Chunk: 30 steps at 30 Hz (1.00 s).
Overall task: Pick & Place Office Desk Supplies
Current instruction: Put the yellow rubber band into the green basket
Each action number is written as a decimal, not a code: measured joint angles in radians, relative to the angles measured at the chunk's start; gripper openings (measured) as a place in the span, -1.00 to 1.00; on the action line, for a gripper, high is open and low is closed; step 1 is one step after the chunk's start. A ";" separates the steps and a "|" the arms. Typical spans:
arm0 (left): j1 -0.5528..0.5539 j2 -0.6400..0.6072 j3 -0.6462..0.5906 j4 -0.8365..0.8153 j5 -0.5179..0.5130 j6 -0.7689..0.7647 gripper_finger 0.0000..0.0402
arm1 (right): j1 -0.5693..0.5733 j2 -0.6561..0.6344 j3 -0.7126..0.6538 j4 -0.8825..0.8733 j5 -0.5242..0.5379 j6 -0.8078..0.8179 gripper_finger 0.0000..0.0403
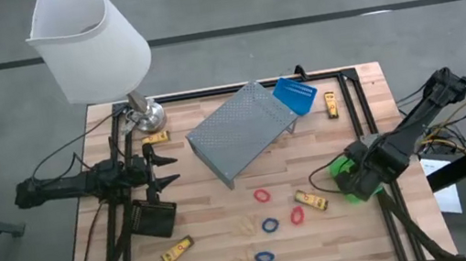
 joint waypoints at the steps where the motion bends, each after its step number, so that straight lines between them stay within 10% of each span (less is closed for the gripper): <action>1: 0.000 0.000 0.000 0.000 0.000 0.000 0.26 | 0.000 0.000 -0.017 0.018 0.000 0.005 -0.96; 30: 0.000 0.000 0.000 0.000 0.000 0.000 0.26 | 0.000 0.099 -0.144 0.209 0.006 0.047 -0.96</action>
